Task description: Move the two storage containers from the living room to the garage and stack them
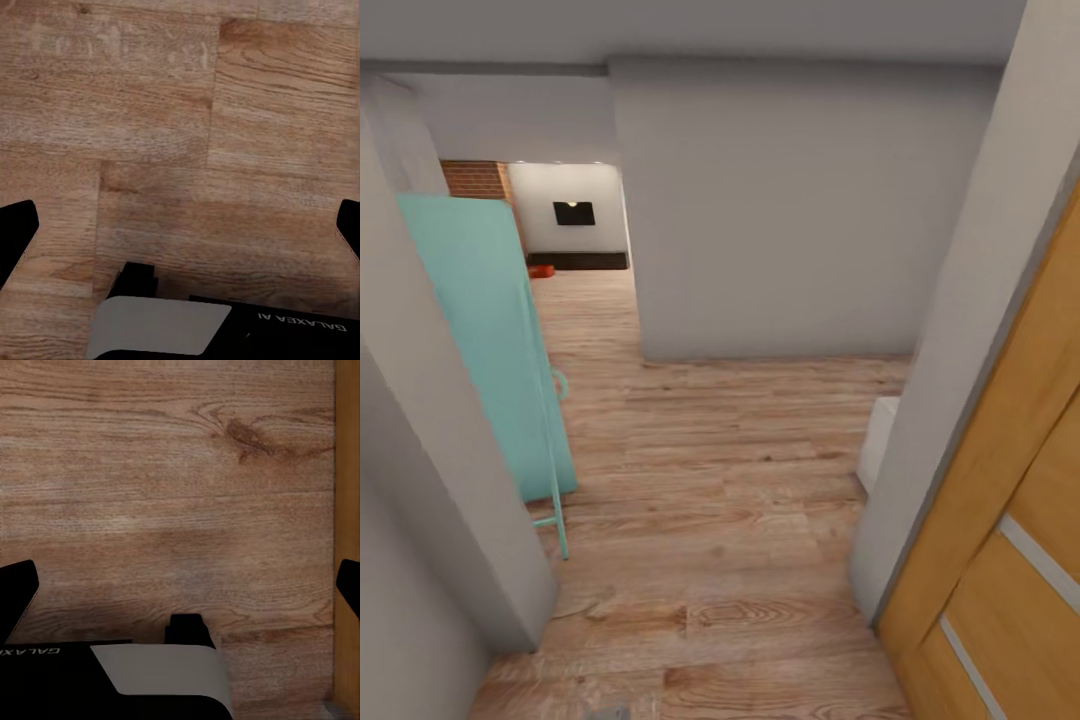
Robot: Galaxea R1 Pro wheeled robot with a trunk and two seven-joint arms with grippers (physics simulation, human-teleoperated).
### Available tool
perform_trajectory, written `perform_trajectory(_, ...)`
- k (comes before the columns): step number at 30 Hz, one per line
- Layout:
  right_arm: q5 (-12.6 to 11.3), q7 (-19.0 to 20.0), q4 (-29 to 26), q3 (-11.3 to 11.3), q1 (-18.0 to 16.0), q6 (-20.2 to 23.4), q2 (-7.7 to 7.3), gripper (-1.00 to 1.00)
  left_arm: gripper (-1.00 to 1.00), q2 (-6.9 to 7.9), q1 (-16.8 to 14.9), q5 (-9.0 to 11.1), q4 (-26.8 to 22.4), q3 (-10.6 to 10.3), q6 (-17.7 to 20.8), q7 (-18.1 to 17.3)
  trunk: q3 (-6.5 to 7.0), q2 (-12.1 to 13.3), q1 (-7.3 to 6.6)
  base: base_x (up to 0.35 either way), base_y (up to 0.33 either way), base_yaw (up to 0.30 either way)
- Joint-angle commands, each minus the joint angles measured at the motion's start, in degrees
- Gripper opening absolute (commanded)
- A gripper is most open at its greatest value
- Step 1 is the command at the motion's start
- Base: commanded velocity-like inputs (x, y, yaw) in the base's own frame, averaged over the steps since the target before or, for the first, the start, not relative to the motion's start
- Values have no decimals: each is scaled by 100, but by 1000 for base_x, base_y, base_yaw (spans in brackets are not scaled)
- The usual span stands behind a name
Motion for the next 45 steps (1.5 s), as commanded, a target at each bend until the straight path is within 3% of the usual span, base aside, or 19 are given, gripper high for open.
perform_trajectory(1, -57, -7, 14, 48, -6, -24, 6, 100, 100, 0, -3, 50, 0, 4, -7, 11, -6, -3, 3, 315, 0, 0)
perform_trajectory(21, -49, -7, 14, 48, -6, -17, 5, 100, 100, -6, -3, 47, 0, 4, -7, 11, -6, -3, 3, 313, 0, 145)
perform_trajectory(45, -49, 2, 14, 57, -6, -21, -1, 100, 100, -6, -3, 47, 0, 4, -7, 11, -6, -3, 3, 310, 0, 5)
